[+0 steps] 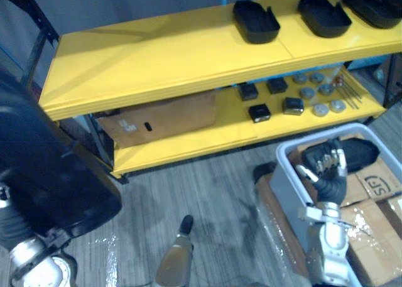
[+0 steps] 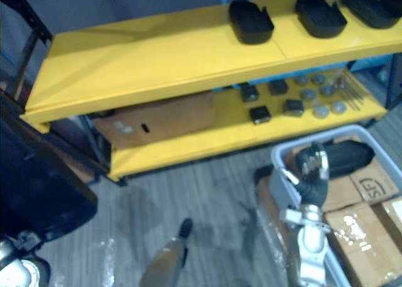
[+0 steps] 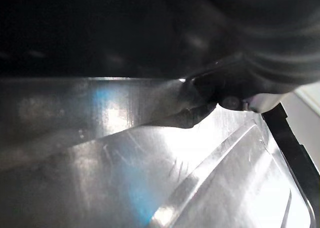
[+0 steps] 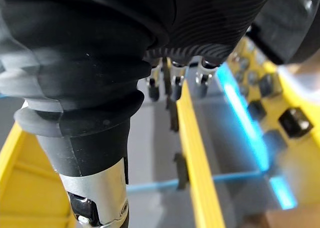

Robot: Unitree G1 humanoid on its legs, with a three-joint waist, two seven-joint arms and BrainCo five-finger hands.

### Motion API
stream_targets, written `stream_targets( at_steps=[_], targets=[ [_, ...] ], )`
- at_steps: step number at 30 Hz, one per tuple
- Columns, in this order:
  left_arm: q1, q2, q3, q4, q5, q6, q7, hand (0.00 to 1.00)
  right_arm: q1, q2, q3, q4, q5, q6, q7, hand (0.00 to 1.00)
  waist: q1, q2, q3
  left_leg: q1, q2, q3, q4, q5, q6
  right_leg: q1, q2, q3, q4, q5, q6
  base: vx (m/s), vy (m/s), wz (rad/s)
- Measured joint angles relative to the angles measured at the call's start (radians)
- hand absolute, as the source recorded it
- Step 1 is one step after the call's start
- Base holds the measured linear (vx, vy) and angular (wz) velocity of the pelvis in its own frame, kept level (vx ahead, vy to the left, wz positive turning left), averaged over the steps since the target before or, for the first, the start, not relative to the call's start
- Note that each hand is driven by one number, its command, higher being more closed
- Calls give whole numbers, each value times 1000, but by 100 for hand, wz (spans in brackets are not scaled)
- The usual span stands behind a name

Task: Walk over and take plastic housings, then place them on the shelf

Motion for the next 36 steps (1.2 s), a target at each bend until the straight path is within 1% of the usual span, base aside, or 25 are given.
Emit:
stream_targets(
  at_steps=[1,2,3,4,5,6,7,8,10,11,13,15,16,17,18,19,22,23,25,26,28,32,34,35,36],
  targets=[
    [-8,1,10,0,-1,-1,0,100,-10,0,5,-1,-2,0,-2,0,0,-7,-7,0,0,-6,3,-17,7,-47,0,55,88,53,-23,197,198,26],
    [-12,7,16,-1,7,-1,1,100,-29,0,5,-1,-20,-2,-18,0,0,-19,-16,0,-1,-9,-13,-24,12,-109,1,128,168,127,-3,215,234,26],
    [-13,14,19,-1,27,0,4,100,-39,0,3,-1,-21,-4,-23,0,0,-25,-19,2,-3,-9,-23,-27,17,-139,2,169,207,170,24,235,287,26],
    [-16,31,19,-1,44,3,0,100,-61,2,-2,-1,-25,-5,-41,0,0,-39,-28,19,-17,-13,-50,-35,33,-199,7,257,289,296,76,192,227,26],
    [-16,35,19,-1,43,3,-2,100,-67,4,-9,-1,-35,-5,-46,0,-2,-40,-28,36,-23,-19,-62,-39,41,-217,7,271,321,366,76,229,245,33],
    [-23,39,19,-5,37,6,-3,100,-68,5,-19,1,-41,-6,-57,0,-7,-38,-27,85,-27,-41,-91,-37,74,-263,-5,277,405,510,58,148,134,30],
    [-27,42,19,-11,37,7,-2,100,-66,5,-25,1,-42,-9,-60,0,-11,-33,-24,108,-28,-57,-109,-41,83,-291,-7,275,465,448,48,130,104,51],
    [-44,46,13,-24,36,10,-2,100,-67,3,-56,-1,-59,-12,-61,0,-21,-29,-22,159,-30,-91,-130,-50,100,-368,18,266,556,238,-25,43,33,56],
    [-55,52,0,-30,36,10,-5,100,-67,-1,-100,-15,-60,-14,-62,0,-53,-4,-27,207,-25,-139,-132,-63,104,-429,68,247,492,146,-55,-92,33,84],
    [-63,53,-10,-32,37,11,-5,100,-61,-12,-134,-40,-60,-19,-65,0,-67,14,-32,230,-18,-169,-133,-76,104,-459,102,261,378,117,-69,-116,40,83],
    [-85,60,-60,-37,39,11,-5,100,-39,-39,-175,-87,-60,-36,-87,0,-70,25,-41,256,-20,-216,-133,-95,99,-501,140,333,185,122,-63,160,-45,88],
    [-100,61,-122,-46,44,13,-10,100,-38,-56,-193,-120,-60,-47,-111,0,-84,17,-49,279,-32,-268,-126,-121,89,-522,145,393,46,141,-41,303,-160,105],
    [-98,61,-166,-60,64,21,-16,100,-31,-54,-192,-154,-60,-55,-133,0,-95,4,-62,283,-43,-273,-109,-140,80,-523,139,418,-15,158,-26,249,-165,92],
    [-98,61,-185,-71,72,22,-22,100,-26,-54,-192,-170,-59,-61,-144,0,-100,-6,-70,283,-47,-264,-100,-153,75,-516,133,420,-37,177,-31,279,-221,127],
    [-84,69,-209,-112,91,26,-45,100,-19,-50,-191,-205,-59,-68,-156,0,-109,-43,-93,274,-58,-216,-81,-196,65,-487,108,416,-77,222,-38,260,-298,91],
    [-73,46,-225,-134,113,24,-66,100,-32,-59,-190,-215,-59,-81,-168,0,-92,-35,-106,289,-28,-176,-63,-230,44,-468,120,404,-83,290,21,262,-306,70],
    [-47,19,-239,-177,111,32,-133,100,-72,-80,-168,-242,-82,-92,-200,0,-75,43,-160,305,94,-25,-113,-230,26,-410,192,357,-166,312,-14,268,-224,14],
    [-52,19,-238,-187,111,34,-160,100,-100,-93,-162,-241,-98,-92,-218,0,-67,67,-175,330,125,11,-172,-212,3,-400,211,356,-194,325,-24,221,-171,-6],
    [-66,20,-250,-186,108,50,-209,100,-113,-104,-165,-240,-130,-92,-243,0,-73,87,-188,351,154,70,-228,-186,-5,-389,223,350,-223,331,-27,170,-106,-1],
    [-84,25,-268,-174,107,62,-245,100,-106,-106,-174,-240,-147,-91,-259,0,-88,97,-193,363,165,116,-248,-172,-8,-372,224,335,-237,333,-29,155,-71,17],
    [-106,37,-283,-156,106,82,-284,100,-93,-106,-183,-241,-158,-91,-271,0,-113,96,-193,381,171,145,-263,-164,-6,-350,224,322,-248,333,-29,81,-18,16],
    [-178,87,-322,-61,23,168,-364,100,-77,-105,-245,-294,-228,-92,-327,0,-140,80,-198,398,162,178,-270,-161,-1,-320,214,330,-294,349,-22,16,42,-6],
    [-221,117,-346,8,-25,250,-378,100,-68,-105,-265,-326,-252,-91,-350,0,-152,74,-201,409,157,210,-272,-159,1,-304,210,346,-330,371,-18,-12,54,-23],
    [-231,120,-348,25,-30,269,-382,100,-68,-105,-271,-327,-259,-90,-352,0,-153,72,-202,418,156,222,-275,-159,1,-300,211,355,-337,375,-18,-12,35,-35],
    [-254,134,-351,64,-53,311,-383,100,-66,-106,-281,-328,-265,-86,-361,0,-164,72,-203,435,156,237,-283,-157,3,-288,212,365,-348,380,-18,-3,29,-33]
  ],
)
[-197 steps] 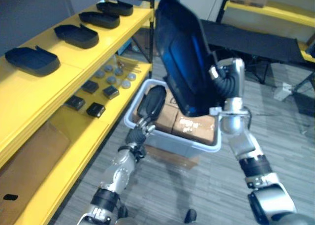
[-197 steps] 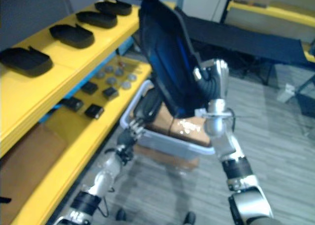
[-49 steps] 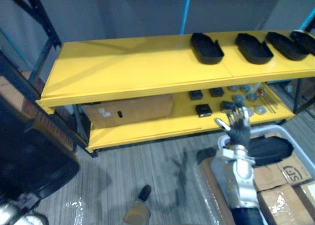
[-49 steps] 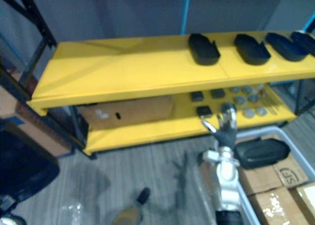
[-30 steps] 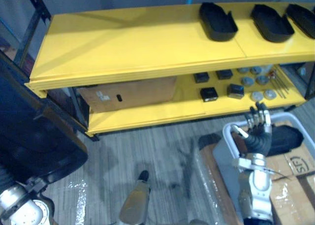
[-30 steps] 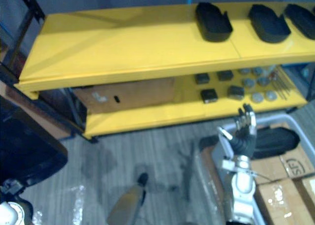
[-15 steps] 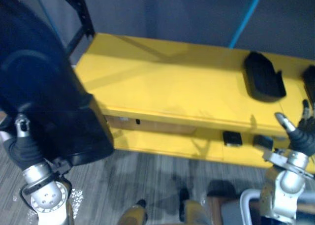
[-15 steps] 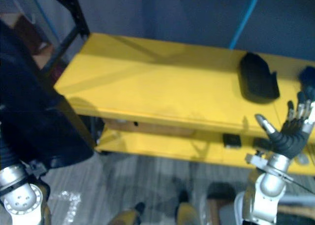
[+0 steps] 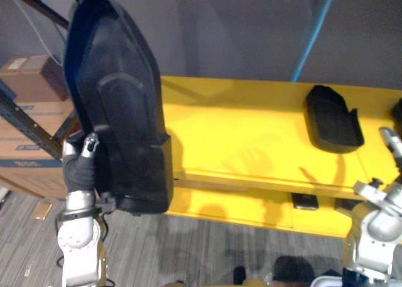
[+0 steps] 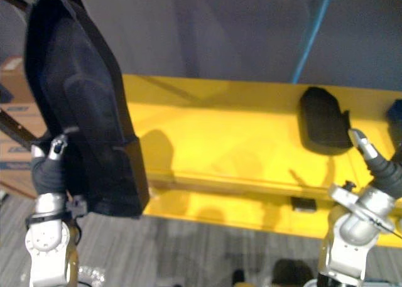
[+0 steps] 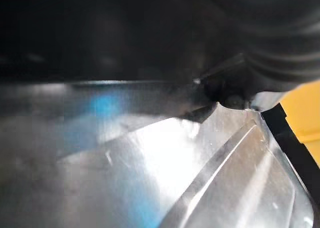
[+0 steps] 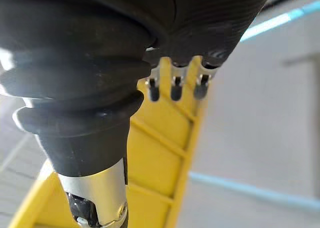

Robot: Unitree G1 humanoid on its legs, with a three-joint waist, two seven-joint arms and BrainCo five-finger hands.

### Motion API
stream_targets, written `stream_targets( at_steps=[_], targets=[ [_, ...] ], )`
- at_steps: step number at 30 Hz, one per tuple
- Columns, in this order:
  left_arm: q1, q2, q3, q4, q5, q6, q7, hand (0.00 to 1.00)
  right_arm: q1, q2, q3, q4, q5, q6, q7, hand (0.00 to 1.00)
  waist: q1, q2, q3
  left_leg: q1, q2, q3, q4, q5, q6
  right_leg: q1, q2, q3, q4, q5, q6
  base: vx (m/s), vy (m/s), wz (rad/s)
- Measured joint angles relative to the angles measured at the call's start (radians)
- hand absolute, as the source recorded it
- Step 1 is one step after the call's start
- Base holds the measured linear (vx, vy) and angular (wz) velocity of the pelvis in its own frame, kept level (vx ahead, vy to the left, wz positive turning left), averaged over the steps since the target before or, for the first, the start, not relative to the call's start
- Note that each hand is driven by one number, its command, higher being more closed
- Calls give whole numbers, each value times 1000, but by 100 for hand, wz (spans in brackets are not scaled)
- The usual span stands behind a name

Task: Walk over and take plastic housings, then place them on the shelf

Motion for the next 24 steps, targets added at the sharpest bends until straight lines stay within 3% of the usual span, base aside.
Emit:
stream_targets(
  at_steps=[5,10,14,19,24],
  targets=[
    [-153,119,12,249,-56,97,16,100,60,5,-38,0,50,30,28,0,-42,4,-6,29,8,95,-24,11,-1,-1,13,61,-49,36,-8,-24,0,-43],
    [-320,175,17,457,-128,114,31,100,160,47,-44,-10,124,47,101,0,-94,17,-16,54,17,182,-43,23,-5,-6,23,85,-68,52,-17,-6,-5,-36],
    [-452,169,2,560,-193,142,80,100,193,66,-38,-9,149,46,149,0,-128,36,-28,66,19,240,-47,23,-5,-20,33,121,-64,60,-16,14,8,-31],
    [-569,137,-5,689,-196,227,212,100,196,67,-37,-3,148,47,176,0,-186,43,-25,64,17,291,-52,31,-1,-52,48,169,-59,75,-17,3,-1,-29],
    [-616,109,-3,770,-198,297,312,100,193,67,-38,-2,146,79,175,0,-219,35,37,47,11,316,-52,45,12,-90,53,198,-43,78,-20,-40,-22,-17]
  ],
)
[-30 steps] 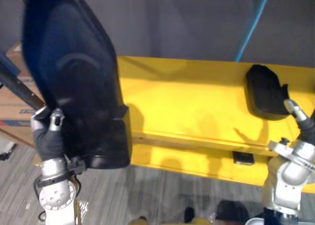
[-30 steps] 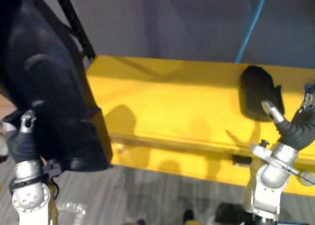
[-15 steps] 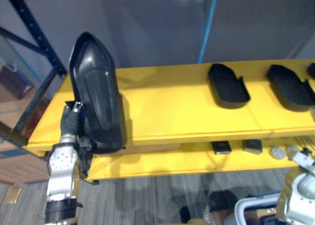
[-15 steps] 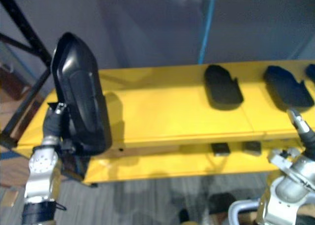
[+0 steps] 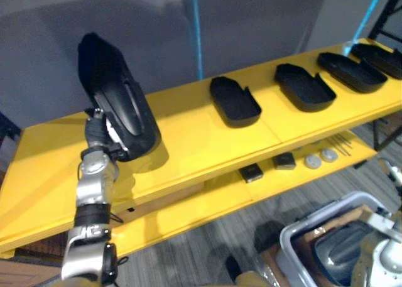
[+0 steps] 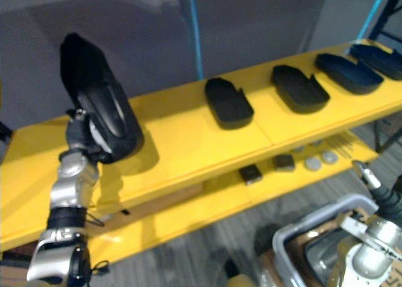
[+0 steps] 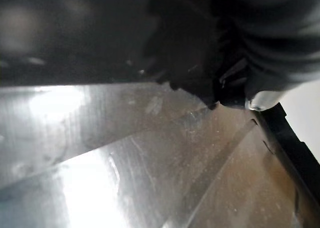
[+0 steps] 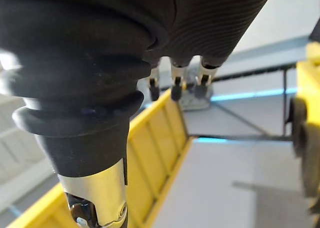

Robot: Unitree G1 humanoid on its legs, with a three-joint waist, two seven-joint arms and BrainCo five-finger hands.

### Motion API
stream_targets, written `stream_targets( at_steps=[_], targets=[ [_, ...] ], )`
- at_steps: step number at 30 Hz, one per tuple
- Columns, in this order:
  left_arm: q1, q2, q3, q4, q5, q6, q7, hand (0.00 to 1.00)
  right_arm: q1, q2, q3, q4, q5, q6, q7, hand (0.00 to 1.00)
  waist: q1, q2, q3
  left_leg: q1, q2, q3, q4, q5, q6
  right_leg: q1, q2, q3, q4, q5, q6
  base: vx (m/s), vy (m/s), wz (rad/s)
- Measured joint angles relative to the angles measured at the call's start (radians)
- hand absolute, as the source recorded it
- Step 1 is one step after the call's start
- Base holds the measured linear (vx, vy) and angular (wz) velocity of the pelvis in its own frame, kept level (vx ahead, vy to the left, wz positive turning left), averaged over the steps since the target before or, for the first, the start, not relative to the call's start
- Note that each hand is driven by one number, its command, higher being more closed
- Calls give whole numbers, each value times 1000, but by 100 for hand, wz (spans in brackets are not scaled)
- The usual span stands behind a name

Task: Walk over and take plastic housings, then place them on the shelf

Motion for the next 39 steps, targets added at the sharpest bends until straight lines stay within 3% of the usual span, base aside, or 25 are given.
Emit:
stream_targets(
  at_steps=[7,10,14,18,24,28,34,39],
  targets=[
    [-100,1,10,42,18,86,45,100,7,0,0,0,3,35,-5,0,-8,-9,67,-17,0,14,-3,2,-3,-28,7,22,0,25,-2,-33,-19,-9],
    [-151,24,10,64,123,143,48,100,16,0,1,-18,22,51,-4,0,-8,-9,80,-16,-1,32,-4,2,-3,-34,8,33,1,28,0,-4,10,-9],
    [-210,62,4,94,230,201,8,100,41,0,6,-28,42,60,-1,0,-9,-8,103,-16,-5,33,-4,1,-3,-36,6,36,2,29,1,-3,1,-1],
    [-257,131,-19,139,359,282,-94,100,52,0,11,-28,63,74,0,0,-13,-6,128,-16,-9,33,-4,1,-3,-37,4,40,3,31,4,0,0,0],
    [-268,208,-40,184,449,317,-211,100,57,-2,16,-28,84,75,9,0,-16,-6,156,-28,-13,33,6,1,-3,-53,-1,44,17,31,4,0,0,0],
    [-269,219,-47,252,447,327,-247,100,60,-3,31,-28,85,75,15,0,-20,-11,162,-35,-14,32,22,0,-4,-56,-6,45,23,29,5,0,0,0],
    [-269,242,-70,259,435,317,-236,100,61,-6,39,-28,101,76,13,0,-34,-27,179,-50,-8,33,52,-23,-9,-68,-5,40,52,8,7,-33,0,3],
    [-270,247,-76,258,352,294,-168,100,75,-6,49,-28,102,76,9,0,-36,-34,194,-53,-8,33,61,-38,-8,-72,-10,41,61,8,10,-13,1,0]
  ],
)
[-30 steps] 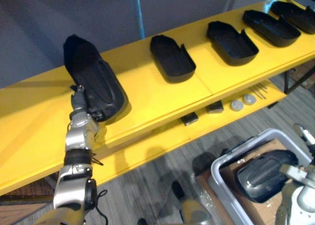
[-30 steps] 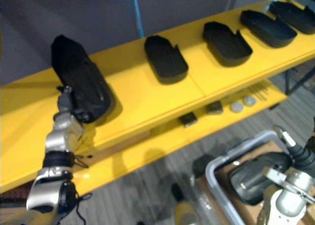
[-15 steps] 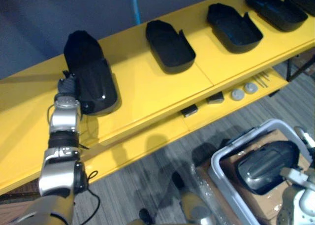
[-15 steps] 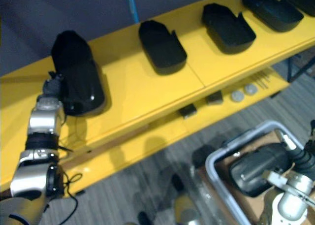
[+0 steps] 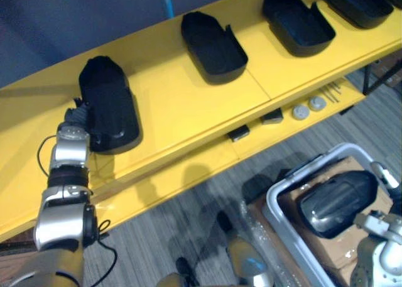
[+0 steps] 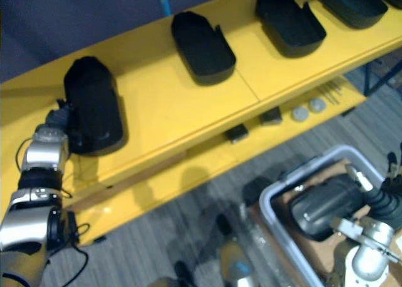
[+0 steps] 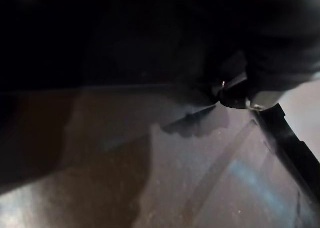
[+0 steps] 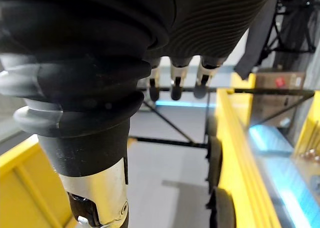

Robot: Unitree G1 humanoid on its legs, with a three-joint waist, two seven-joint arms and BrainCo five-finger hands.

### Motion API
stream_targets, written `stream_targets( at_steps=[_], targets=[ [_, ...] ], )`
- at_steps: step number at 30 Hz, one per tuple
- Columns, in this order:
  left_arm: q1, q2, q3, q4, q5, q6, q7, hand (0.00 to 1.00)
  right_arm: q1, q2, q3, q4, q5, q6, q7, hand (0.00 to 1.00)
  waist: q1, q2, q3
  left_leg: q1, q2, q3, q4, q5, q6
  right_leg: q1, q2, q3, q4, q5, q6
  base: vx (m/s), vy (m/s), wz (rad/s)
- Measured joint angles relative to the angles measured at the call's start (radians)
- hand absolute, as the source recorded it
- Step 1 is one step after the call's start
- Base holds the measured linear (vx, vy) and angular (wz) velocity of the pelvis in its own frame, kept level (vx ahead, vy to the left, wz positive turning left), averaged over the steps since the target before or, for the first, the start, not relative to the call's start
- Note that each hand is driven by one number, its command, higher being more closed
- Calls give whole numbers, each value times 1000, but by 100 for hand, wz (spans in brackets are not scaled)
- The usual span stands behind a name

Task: Walk over and take plastic housings, then place them on the shelf

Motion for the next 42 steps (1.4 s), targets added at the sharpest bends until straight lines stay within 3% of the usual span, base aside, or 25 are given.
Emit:
stream_targets(
  at_steps=[1,2,5,14,19,31,39,42],
  targets=[
    [0,0,0,0,-7,-7,13,100,1,0,3,0,0,0,-4,0,0,-1,3,-4,3,0,13,-8,-1,1,0,0,1,0,0,0,0,0],
    [0,0,-2,0,-36,-12,39,0,2,0,9,0,0,0,-17,0,-1,-1,4,-11,5,-1,27,-15,-2,0,0,0,1,1,1,0,0,0],
    [0,-1,-2,-1,-79,-31,87,0,10,0,30,0,-1,0,-31,0,-2,-4,9,-15,5,-1,28,-16,-2,-2,-1,0,1,5,3,0,0,0],
    [-24,-14,-33,-4,-283,-114,349,0,17,3,46,2,-1,-4,-62,0,-2,-13,17,-33,6,-6,59,-38,2,4,-9,-4,-13,13,13,2,3,0],
    [-55,-13,-32,-4,-311,-140,347,0,19,9,69,4,0,-5,-57,0,-1,-23,22,-32,0,-7,59,-40,5,14,-17,-5,-28,19,20,8,11,1],
    [-63,-11,-45,-34,-298,-149,341,0,47,32,107,37,23,-9,-11,0,-4,-26,21,-13,-5,-31,59,-51,12,70,-30,-24,-78,31,20,19,15,6],
    [-105,13,-89,-83,-215,-158,297,0,22,34,182,45,25,-58,30,0,12,-35,-10,0,-4,-49,55,-51,11,98,-33,-35,-103,37,18,8,0,3],
    [-113,58,-138,-92,-151,-200,252,0,-5,14,233,46,15,-90,14,0,33,-32,-49,2,-4,-64,50,-50,11,110,-36,-56,-114,41,18,34,-4,15]
  ],
)
